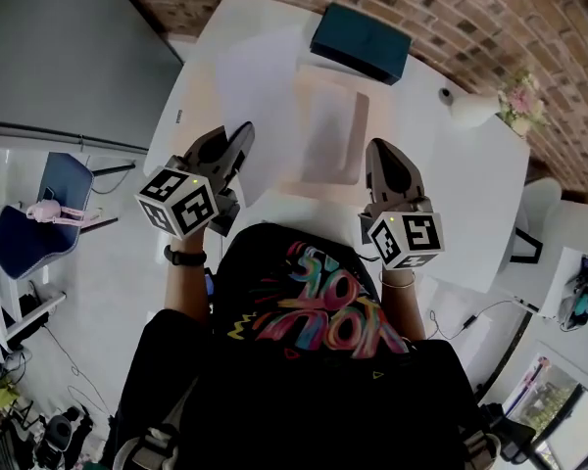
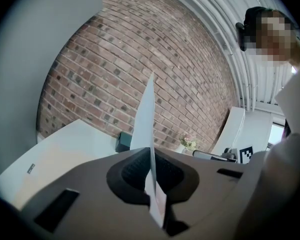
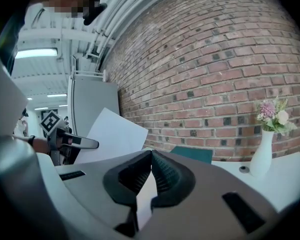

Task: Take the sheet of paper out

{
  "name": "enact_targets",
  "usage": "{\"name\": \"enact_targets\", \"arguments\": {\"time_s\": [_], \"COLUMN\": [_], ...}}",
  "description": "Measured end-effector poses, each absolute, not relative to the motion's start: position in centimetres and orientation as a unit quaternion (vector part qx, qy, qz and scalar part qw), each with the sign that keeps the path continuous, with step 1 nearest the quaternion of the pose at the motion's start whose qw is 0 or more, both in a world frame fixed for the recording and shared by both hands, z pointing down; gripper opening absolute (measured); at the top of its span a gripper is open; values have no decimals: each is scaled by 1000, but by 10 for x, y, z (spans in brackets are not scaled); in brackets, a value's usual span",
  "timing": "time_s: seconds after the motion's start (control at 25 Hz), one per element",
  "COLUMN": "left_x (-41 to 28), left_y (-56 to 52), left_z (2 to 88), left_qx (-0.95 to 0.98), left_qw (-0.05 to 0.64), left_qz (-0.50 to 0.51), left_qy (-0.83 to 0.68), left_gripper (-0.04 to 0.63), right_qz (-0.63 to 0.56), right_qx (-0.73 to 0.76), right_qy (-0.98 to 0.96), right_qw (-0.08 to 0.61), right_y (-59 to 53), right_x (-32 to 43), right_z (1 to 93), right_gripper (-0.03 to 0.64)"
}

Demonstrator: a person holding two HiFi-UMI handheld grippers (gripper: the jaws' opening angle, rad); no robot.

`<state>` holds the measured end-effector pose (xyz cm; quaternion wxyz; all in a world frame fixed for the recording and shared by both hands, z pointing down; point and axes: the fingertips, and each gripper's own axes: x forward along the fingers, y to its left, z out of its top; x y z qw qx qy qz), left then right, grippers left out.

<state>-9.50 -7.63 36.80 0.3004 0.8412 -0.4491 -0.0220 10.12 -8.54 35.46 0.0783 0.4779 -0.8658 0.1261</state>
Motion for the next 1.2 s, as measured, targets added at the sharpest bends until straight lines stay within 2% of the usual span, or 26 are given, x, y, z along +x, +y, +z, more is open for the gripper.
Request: {"name": "enact_targets", "arguments": {"time_s": [0.84,1.2], "left_x": [5,12], "left_y": [-103,-109], "left_z": [326,341], "left_qx": [877,864], "left_qw": [60,60], "left_qz": [41,52], "left_qy": [-475,-497], "left_gripper": [23,23], "right_qz": [110,107], "right_qx": [553,558], "right_qy": [-824,-819], "right_qw": [59,83], "right_y": [-82,-84], "right_x": [182,201], "right_z": [339,350], "right_gripper": [20,20]}}
